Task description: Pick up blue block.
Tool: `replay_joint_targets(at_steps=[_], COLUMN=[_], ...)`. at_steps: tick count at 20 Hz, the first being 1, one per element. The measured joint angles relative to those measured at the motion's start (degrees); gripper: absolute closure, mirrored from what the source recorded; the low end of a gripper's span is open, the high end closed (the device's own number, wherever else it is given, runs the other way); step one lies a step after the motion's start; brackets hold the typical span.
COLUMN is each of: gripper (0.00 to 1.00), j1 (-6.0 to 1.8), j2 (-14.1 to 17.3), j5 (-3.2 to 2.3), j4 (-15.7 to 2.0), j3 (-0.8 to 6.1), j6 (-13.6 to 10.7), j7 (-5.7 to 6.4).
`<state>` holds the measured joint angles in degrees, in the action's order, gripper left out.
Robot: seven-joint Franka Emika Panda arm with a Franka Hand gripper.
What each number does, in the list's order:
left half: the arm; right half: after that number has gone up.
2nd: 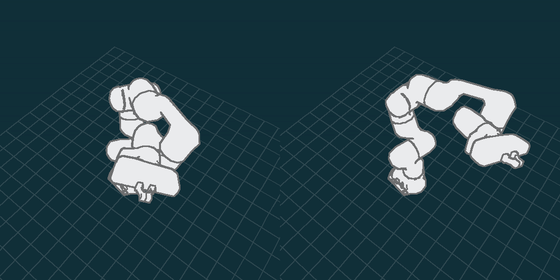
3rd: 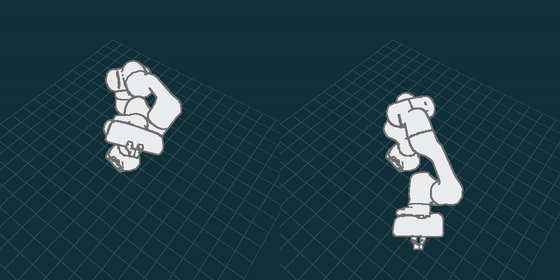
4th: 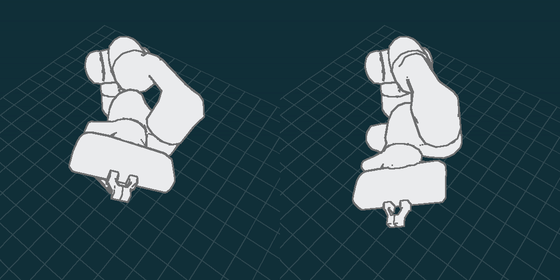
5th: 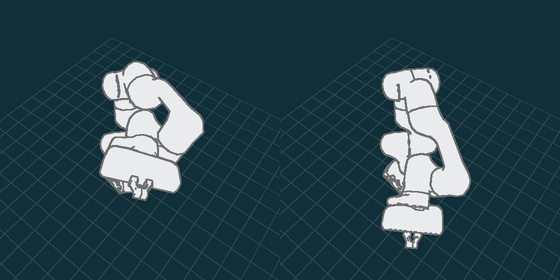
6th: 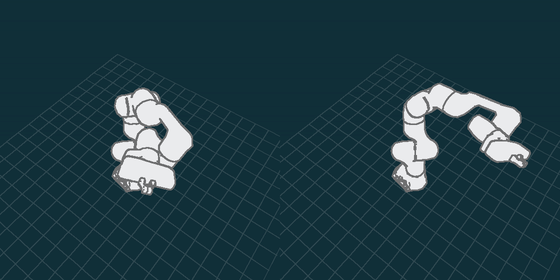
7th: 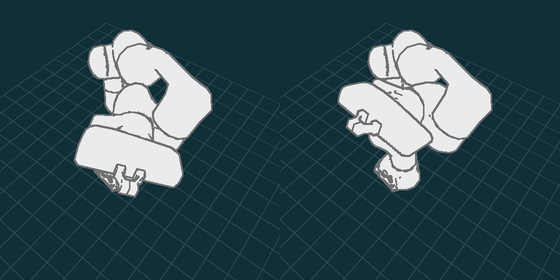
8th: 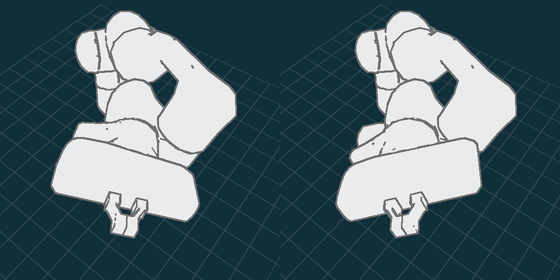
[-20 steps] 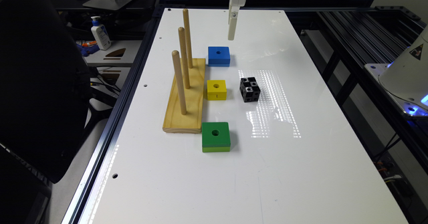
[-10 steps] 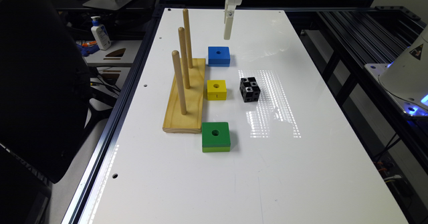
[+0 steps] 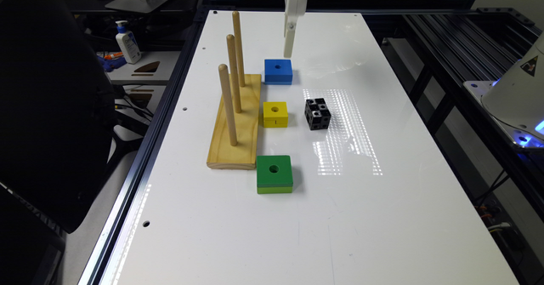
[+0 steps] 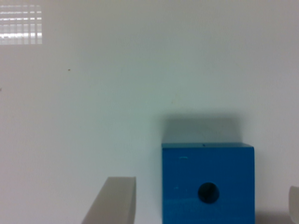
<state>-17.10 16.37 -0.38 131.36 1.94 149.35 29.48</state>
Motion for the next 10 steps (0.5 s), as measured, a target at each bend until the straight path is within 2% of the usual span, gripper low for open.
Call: replay_joint_targets(at_steps=[5, 10], gripper=[0.0, 0.0], j1=[0.06, 0.06], j2=[1.7, 1.69], j5=[0.0, 0.0], j4=[-1.66, -2.0], j3=[0.95, 1.76], j6=[0.34, 0.33], j7=[0.79, 1.4])
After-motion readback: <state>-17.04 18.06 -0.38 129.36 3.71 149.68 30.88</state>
